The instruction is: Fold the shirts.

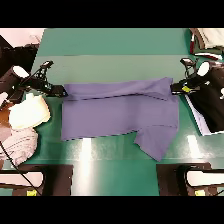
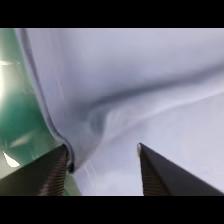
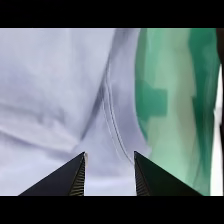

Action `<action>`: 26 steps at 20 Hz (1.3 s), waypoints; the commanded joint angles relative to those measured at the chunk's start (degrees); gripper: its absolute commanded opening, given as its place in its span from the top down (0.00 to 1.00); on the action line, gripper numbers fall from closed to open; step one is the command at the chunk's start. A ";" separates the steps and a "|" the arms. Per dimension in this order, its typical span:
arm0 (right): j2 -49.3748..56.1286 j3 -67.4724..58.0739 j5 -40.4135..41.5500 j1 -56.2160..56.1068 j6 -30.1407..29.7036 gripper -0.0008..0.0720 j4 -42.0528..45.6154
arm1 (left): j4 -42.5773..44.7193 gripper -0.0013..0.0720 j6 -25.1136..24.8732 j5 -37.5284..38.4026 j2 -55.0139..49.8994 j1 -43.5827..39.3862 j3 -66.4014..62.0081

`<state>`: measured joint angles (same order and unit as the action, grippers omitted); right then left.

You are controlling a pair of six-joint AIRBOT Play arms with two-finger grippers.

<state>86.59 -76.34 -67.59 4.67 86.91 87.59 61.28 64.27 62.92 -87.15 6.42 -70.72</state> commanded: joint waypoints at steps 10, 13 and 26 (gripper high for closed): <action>-19.58 13.44 -9.62 10.23 -9.46 0.52 -22.10 | 0.31 0.31 3.45 16.26 20.55 8.76 20.94; -24.94 18.88 -6.25 10.21 -9.46 0.52 -22.12 | -1.05 0.31 4.61 15.61 23.98 9.03 31.74; -28.70 21.35 -9.81 10.43 -9.49 0.52 -21.35 | -5.90 0.90 3.89 7.48 23.96 9.03 40.70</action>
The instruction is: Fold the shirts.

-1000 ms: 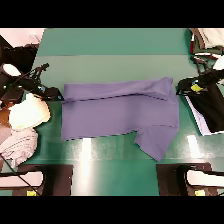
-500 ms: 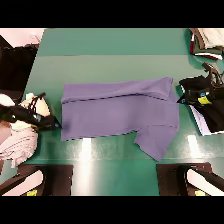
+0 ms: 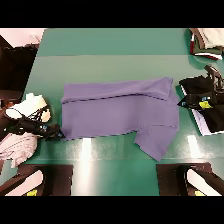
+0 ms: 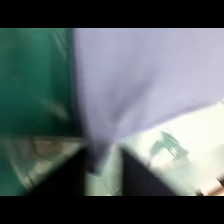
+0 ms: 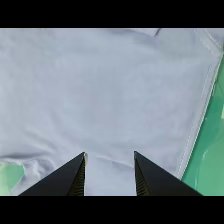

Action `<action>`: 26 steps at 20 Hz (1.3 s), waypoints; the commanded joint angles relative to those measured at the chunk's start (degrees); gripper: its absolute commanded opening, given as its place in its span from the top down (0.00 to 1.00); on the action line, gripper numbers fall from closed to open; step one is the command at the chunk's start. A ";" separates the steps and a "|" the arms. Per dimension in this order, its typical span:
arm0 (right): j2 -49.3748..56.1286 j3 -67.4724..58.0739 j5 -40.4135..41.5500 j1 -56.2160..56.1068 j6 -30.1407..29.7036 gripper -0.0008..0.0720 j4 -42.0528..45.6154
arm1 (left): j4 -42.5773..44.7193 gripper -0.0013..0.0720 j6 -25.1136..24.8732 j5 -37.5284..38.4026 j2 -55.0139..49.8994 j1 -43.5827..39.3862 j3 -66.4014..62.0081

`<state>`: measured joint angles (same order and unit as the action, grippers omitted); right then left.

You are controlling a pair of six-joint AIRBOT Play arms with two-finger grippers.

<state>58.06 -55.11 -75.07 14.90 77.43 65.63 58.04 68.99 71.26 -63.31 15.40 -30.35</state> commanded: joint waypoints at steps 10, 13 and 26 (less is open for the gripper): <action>-0.17 20.63 -5.46 14.08 0.07 0.52 1.86 | -4.20 0.95 -1.92 0.09 0.15 0.04 -7.58; -0.17 24.85 -2.12 14.14 0.04 0.52 1.75 | -4.28 0.95 -1.90 0.22 0.15 0.04 -7.61; 1.44 26.01 4.72 6.47 -1.64 0.83 -0.24 | -4.44 0.95 -1.88 0.79 0.15 0.04 -7.61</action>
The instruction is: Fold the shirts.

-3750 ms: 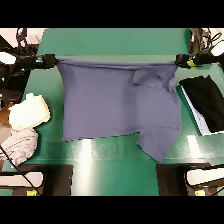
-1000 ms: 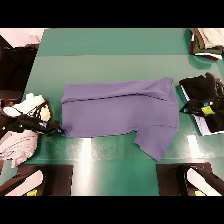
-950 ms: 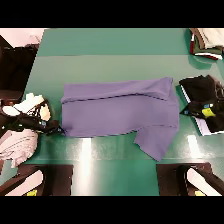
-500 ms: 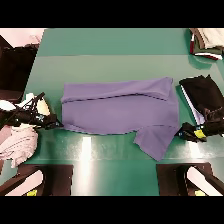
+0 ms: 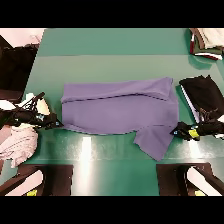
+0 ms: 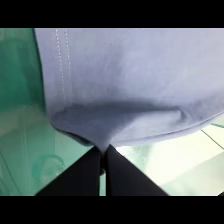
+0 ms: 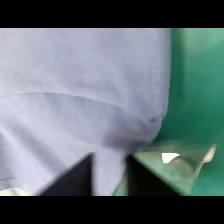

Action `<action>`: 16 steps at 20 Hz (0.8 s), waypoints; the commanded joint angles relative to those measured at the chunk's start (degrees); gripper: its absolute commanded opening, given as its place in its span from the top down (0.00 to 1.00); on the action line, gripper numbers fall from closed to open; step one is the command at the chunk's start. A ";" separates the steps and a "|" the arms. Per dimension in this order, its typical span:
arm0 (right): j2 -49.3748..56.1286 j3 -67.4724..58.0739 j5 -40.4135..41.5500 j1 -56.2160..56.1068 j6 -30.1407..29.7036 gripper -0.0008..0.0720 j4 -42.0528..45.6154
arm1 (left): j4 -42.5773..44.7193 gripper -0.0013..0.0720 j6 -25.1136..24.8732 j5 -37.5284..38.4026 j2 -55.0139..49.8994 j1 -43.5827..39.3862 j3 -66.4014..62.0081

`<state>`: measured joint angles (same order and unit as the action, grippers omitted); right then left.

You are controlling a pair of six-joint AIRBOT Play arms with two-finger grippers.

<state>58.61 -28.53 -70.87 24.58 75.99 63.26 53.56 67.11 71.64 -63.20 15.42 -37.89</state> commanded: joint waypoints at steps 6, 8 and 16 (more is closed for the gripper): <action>-5.09 -7.67 -7.82 -5.42 0.04 0.97 11.61 | 5.11 0.95 0.02 4.52 0.46 0.02 -2.19; -9.92 -10.54 -14.43 -5.40 0.59 0.97 15.56 | 6.91 0.95 0.13 7.48 3.06 0.02 -3.41; -23.98 -11.85 -14.29 -5.42 2.19 0.97 10.86 | 3.69 0.95 3.58 13.77 15.08 0.02 -4.57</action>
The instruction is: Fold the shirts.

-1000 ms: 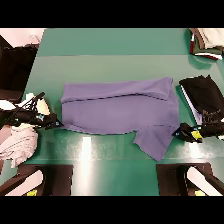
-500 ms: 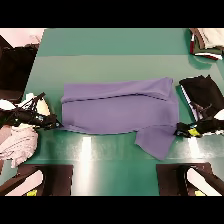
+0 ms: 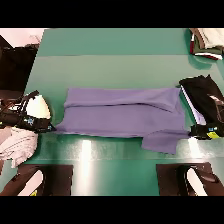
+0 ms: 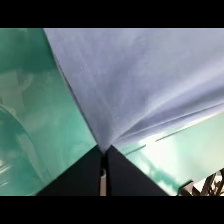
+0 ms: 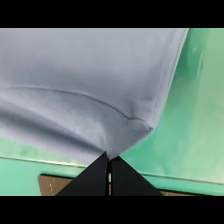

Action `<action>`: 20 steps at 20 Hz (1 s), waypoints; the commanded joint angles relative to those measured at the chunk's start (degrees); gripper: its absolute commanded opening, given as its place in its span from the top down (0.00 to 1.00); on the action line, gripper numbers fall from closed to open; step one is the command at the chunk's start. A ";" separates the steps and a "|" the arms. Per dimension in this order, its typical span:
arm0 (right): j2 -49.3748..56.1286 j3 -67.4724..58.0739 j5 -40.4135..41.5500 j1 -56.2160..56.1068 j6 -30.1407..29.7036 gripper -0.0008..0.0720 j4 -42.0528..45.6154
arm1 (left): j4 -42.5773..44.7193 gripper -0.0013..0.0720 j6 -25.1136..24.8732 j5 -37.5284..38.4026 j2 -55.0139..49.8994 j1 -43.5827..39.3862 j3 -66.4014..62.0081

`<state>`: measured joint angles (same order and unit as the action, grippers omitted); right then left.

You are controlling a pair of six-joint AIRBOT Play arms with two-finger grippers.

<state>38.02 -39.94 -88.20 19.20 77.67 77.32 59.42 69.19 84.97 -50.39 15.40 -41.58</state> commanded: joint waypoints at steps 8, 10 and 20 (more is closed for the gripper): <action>10.45 -10.99 12.70 -0.15 0.33 0.97 -8.41 | -4.85 0.95 2.86 -17.38 1.86 -0.07 -4.90; 16.09 -15.43 13.03 -0.15 0.31 0.97 -8.41 | -5.05 0.95 2.84 -21.44 1.86 -0.07 -4.90; 34.51 -27.65 13.25 -5.27 0.52 0.97 -8.26 | -9.18 0.95 0.74 -22.99 -13.55 -0.09 -9.90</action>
<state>68.27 -64.66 -75.16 15.38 78.02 69.10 51.88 71.40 62.50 -58.15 15.31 -48.88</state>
